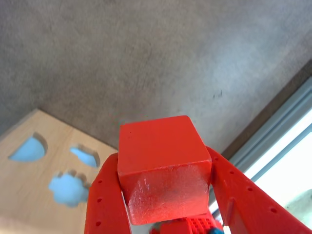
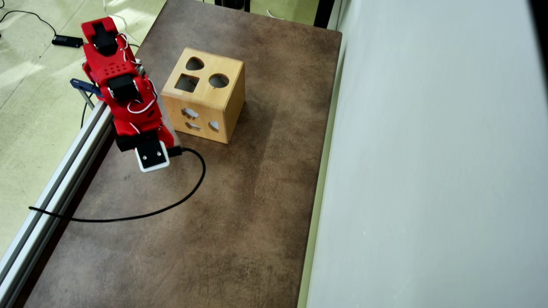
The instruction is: Pick and place the red cube on the square hole
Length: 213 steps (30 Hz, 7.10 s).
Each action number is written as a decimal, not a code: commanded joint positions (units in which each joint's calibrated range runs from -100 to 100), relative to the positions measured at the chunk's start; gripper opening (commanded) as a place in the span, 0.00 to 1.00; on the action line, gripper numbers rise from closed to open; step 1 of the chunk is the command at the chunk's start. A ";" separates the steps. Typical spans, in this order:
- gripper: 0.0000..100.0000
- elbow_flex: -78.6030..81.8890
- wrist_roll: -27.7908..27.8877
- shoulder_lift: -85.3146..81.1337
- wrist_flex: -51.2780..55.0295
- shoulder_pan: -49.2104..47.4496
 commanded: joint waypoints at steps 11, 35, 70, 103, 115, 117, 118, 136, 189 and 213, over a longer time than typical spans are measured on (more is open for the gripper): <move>0.12 -1.80 -1.22 -19.47 1.62 -0.68; 0.12 -1.62 -1.27 -32.81 1.70 -18.22; 0.12 20.29 -0.68 -45.29 1.22 -33.67; 0.12 20.83 2.10 -40.96 1.30 -37.16; 0.12 26.38 5.13 -41.04 0.98 -37.01; 0.12 26.55 5.13 -41.04 0.98 -37.01; 0.12 26.73 5.13 -41.04 0.98 -36.94; 0.12 33.89 4.74 -40.96 -4.81 -32.41; 0.12 43.64 1.27 -41.55 -10.12 -36.57; 0.12 43.82 1.27 -41.13 -9.56 -34.93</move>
